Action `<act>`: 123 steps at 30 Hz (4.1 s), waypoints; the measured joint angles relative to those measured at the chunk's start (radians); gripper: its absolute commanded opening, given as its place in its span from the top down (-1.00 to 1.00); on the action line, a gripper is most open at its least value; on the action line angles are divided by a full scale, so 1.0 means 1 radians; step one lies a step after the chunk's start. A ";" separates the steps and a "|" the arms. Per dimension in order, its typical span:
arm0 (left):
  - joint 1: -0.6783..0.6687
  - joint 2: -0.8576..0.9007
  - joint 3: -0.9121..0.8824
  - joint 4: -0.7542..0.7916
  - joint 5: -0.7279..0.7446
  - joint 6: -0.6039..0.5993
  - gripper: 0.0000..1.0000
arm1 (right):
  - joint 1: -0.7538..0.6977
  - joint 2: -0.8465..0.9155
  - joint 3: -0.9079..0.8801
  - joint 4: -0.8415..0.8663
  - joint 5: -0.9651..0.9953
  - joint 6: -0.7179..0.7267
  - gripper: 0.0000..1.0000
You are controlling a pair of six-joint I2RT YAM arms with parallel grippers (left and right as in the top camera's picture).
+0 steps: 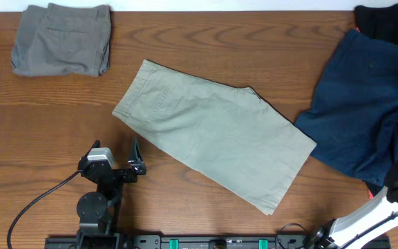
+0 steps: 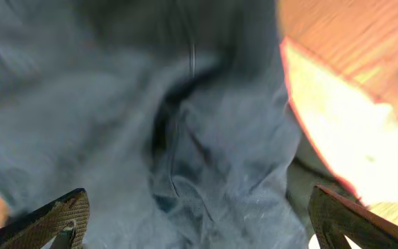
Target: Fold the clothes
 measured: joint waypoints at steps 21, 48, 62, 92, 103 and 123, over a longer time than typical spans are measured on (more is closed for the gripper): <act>0.000 0.000 0.000 0.000 0.000 0.000 -0.96 | 0.000 0.000 -0.226 0.102 0.037 0.012 0.98; 0.000 0.000 0.000 0.000 0.000 0.000 -0.95 | -0.229 0.000 0.130 -0.082 0.289 0.143 -0.59; 0.000 0.000 0.000 0.000 0.000 0.000 -0.96 | -0.093 0.000 0.130 -0.081 -0.083 0.126 -0.85; 0.000 0.000 0.000 0.000 0.000 0.000 -0.96 | -0.144 -0.002 -0.351 0.181 0.184 0.190 -0.54; 0.000 0.000 0.000 0.000 0.000 0.000 -0.96 | -0.159 -0.002 -0.383 0.198 0.114 0.148 0.98; 0.000 0.000 0.000 0.000 0.000 0.000 -0.96 | -0.193 -0.002 0.283 -0.185 0.245 0.154 0.98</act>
